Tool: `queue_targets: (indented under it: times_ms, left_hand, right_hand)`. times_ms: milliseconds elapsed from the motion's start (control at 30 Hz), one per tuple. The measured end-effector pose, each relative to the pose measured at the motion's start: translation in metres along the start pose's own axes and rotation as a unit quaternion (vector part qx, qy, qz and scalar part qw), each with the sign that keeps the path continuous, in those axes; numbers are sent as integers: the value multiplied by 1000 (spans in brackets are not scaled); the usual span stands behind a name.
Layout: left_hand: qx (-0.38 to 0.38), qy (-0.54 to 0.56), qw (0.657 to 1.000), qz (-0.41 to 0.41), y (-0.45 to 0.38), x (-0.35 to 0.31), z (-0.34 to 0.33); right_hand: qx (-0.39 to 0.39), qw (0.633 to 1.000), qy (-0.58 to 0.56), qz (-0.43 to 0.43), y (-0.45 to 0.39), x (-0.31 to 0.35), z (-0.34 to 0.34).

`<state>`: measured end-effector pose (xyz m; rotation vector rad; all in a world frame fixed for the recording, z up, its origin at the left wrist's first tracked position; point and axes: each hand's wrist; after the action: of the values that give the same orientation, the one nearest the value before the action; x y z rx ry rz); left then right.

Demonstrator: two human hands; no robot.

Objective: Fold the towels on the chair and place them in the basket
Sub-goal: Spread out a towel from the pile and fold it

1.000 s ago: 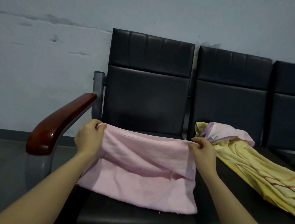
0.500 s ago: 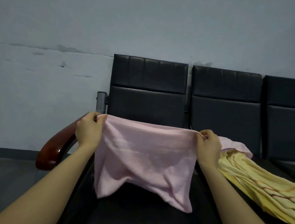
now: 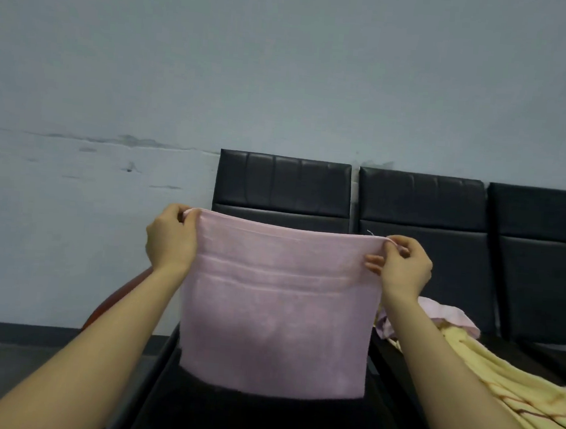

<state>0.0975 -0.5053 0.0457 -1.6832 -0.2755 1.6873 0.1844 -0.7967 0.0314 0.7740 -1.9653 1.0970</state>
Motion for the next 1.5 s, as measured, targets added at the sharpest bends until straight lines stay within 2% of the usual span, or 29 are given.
queue_targets:
  times_ms: [167, 400, 567, 733, 967, 1133, 1267, 1400, 1500]
  left_hand:
    - [23, 30, 999, 23, 7, 18, -2]
    - [43, -57, 996, 52, 29, 62, -25]
    - [72, -29, 994, 75, 24, 74, -51]
    - [57, 32, 996, 59, 5, 44, -70]
    - [4, 98, 993, 69, 1, 38, -79]
    - [3, 43, 994, 97, 35, 64, -68]
    - [3, -51, 997, 62, 64, 86, -55]
    - [24, -118, 992, 40, 83, 106, -49]
    - [53, -165, 983, 54, 93, 126, -49]
  right_hand:
    - [11, 999, 29, 24, 3, -14, 8]
    - [24, 992, 120, -8, 6, -59, 12]
    - [16, 983, 184, -4, -9, -78, -3]
    - [6, 994, 110, -16, -33, -72, -27]
    - [6, 997, 60, 42, -30, -58, -36]
    - [20, 993, 100, 55, -3, -79, -13]
    - [12, 981, 181, 72, 14, -108, 8]
    - [-1, 971, 233, 45, 32, -136, 25]
    - [30, 970, 243, -3, 45, -147, 32]
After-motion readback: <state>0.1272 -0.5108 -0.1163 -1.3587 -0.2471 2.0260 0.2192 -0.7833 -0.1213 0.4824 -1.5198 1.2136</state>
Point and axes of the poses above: each hand's wrist, its own y-axis away from the middle knuckle, its own z-axis out of the back of the hand, x = y × z, and after that the axes turned 4 degrees about -y, right-handed
